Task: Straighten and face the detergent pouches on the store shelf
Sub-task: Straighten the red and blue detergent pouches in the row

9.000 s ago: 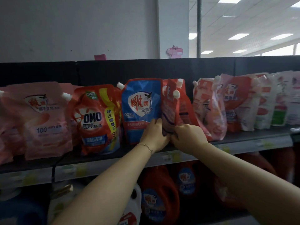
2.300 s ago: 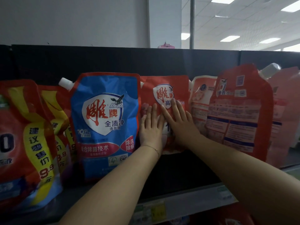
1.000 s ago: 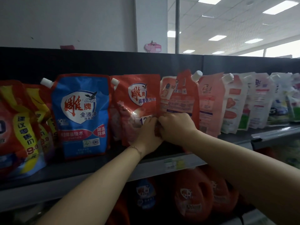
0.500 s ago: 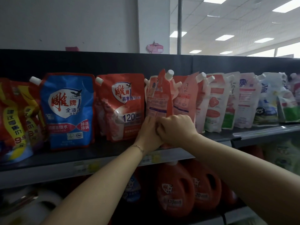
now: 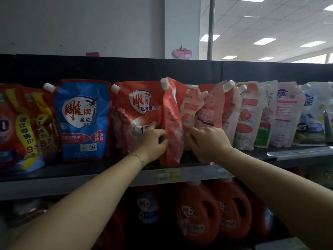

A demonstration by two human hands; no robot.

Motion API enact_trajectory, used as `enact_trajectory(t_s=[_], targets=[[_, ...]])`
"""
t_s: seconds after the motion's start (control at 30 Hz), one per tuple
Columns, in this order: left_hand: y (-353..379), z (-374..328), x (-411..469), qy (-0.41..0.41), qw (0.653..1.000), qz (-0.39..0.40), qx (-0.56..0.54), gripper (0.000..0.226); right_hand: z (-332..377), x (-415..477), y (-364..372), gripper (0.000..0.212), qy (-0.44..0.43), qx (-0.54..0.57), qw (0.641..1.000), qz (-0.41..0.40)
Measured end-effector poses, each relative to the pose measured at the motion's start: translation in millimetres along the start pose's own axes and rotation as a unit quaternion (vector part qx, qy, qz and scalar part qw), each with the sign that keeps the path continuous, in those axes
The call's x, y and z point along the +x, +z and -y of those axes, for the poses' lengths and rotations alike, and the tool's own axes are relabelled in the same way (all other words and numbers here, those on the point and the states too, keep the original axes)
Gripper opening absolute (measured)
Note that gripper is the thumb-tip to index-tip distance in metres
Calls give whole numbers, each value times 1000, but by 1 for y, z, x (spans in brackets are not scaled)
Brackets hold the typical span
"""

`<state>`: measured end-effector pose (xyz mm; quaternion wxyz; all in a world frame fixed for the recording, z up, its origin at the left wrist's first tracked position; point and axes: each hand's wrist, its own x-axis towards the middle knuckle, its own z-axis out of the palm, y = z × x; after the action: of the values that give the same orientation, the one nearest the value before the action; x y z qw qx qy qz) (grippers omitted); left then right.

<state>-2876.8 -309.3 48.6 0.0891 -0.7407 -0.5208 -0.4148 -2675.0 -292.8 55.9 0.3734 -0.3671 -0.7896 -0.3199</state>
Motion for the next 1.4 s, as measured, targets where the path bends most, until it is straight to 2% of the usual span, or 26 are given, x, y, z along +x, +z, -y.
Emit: enact_trajectory(t_s=[0.1, 0.2, 0.33, 0.4, 0.53, 0.7, 0.77, 0.9, 0.93, 1.0, 1.07, 1.13, 1.23, 1.33, 1.4], targets=[[-22, 37, -8, -58, 998, -11, 0, 26, 4, 4, 11, 24, 2, 22, 999, 24], [-36, 65, -15, -124, 992, -31, 1, 21, 19, 14, 20, 18, 35, 45, 995, 86], [-41, 84, -15, -147, 989, -28, -7, 7, 39, 27, 32, 26, 9, 64, 990, 124], [-42, 89, -14, -152, 988, -29, -7, 13, 46, 32, 39, 41, -24, 57, 988, 141], [-47, 99, -16, -158, 986, -49, -15, 20, 57, 40, 49, 56, -56, 61, 991, 102], [-57, 111, -20, -159, 986, -59, 7, 8, 68, 50, 54, 73, -77, 40, 991, 98], [-60, 116, -23, -166, 983, -72, 35, 11, 77, 53, 56, 77, -77, 41, 991, 97], [-66, 120, -32, -189, 966, -164, 59, 19, 95, 57, 61, 78, -89, 20, 992, 82], [-69, 118, -33, -171, 965, -185, 72, 19, 95, 59, 62, 79, -93, 16, 993, 76], [-76, 114, -35, -64, 971, -183, 141, 22, 94, 62, 64, 87, -106, 10, 992, 72], [-77, 114, -36, 66, 959, -132, 240, 49, 93, 64, 66, 102, -112, 2, 989, 92], [-72, 115, -36, 135, 936, -46, 322, 78, 94, 64, 68, 118, -113, -7, 986, 125], [-65, 116, -32, 170, 898, 31, 404, 103, 91, 60, 72, 129, -126, 14, 979, 160], [-64, 124, -27, 177, 880, 53, 437, 113, 86, 62, 76, 132, -131, 64, 974, 173], [-64, 128, -22, 188, 870, 58, 453, 117, 85, 66, 81, 136, -137, 58, 972, 180]])
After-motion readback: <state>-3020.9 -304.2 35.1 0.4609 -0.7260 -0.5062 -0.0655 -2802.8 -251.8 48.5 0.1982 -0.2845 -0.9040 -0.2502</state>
